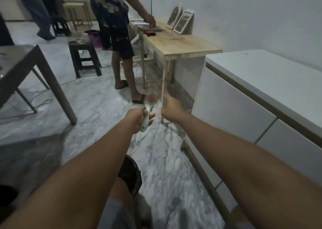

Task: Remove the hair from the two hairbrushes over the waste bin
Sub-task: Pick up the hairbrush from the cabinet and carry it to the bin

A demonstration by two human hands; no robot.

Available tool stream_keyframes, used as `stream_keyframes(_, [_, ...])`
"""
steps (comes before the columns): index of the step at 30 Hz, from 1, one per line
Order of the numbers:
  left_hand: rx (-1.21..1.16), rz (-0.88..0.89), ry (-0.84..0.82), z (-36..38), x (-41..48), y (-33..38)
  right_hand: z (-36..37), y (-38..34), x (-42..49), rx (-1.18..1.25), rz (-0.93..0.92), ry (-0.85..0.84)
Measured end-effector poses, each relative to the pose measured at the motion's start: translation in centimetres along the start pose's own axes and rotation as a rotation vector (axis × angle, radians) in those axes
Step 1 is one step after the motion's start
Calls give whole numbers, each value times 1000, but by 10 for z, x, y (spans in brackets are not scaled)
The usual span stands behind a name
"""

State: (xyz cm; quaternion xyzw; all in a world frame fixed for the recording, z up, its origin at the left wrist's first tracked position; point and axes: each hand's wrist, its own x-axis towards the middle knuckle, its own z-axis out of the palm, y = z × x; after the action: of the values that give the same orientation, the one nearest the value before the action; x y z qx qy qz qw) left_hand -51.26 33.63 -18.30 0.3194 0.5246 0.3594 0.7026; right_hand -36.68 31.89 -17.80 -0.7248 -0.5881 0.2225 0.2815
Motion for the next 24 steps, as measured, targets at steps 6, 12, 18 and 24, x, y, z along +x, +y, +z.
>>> stream_keyframes(6, [29, -49, -5, -76, 24, -14, 74, -32, 15, -22, 33, -40])
stream_keyframes(12, [59, -84, -19, -97, 38, -38, 113, -21, 11, 0, 46, -78])
stream_keyframes(18, [-32, -104, 46, -86, 22, -57, 120, 12, 20, 72, 75, -153])
stream_keyframes(24, [-147, -118, 228, -94, 16, -79, 128, 18, 25, 171, 52, -316])
